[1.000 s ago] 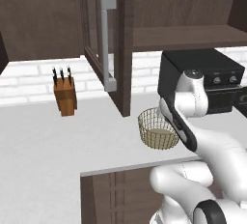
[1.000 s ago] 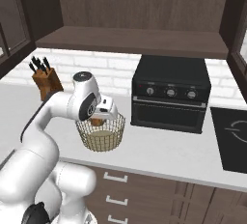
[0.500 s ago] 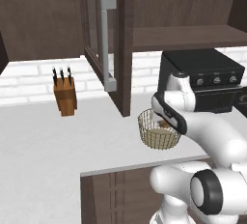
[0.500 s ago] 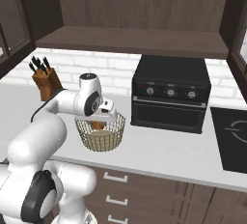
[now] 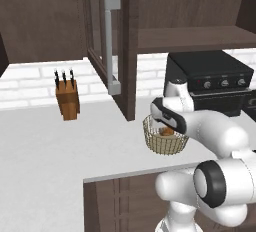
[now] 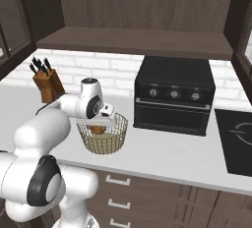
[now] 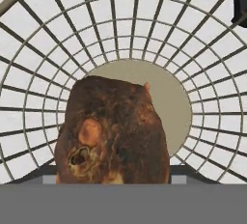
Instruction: Open the cabinet, pick up the bread from the cabinet and place it in the basket. Then move the basket to the dining counter.
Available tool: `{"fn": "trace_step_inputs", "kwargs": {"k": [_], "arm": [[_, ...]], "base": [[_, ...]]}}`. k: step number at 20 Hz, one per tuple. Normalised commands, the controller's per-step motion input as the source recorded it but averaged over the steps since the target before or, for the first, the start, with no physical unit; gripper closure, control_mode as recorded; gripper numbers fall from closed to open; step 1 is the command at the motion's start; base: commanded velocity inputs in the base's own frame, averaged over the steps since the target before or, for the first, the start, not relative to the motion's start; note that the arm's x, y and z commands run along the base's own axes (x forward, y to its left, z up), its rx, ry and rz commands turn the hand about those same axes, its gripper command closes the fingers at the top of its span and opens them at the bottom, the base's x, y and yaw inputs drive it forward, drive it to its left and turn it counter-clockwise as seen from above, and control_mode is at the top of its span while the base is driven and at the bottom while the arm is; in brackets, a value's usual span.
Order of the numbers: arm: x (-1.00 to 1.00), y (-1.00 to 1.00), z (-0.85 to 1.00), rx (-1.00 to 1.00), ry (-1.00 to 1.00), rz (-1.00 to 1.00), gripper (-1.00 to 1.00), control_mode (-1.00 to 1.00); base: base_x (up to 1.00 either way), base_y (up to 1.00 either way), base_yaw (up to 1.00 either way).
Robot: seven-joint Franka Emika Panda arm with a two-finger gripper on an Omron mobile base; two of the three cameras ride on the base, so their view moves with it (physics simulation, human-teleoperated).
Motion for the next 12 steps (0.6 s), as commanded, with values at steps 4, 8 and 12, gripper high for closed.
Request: {"fn": "trace_step_inputs", "kwargs": {"k": [4, 8, 12], "arm": [[0.01, 0.0, -0.05, 0.0, 0.0, 0.0, -1.0, -1.0], [0.0, -0.01, 0.0, 0.0, 0.0, 0.0, -1.0, -1.0], [0.0, -0.1, 0.07, 0.0, 0.0, 0.0, -1.0, -1.0]], "base": [[0.0, 0.0, 0.0], [0.0, 0.0, 0.0], [0.0, 0.0, 0.0]]}}
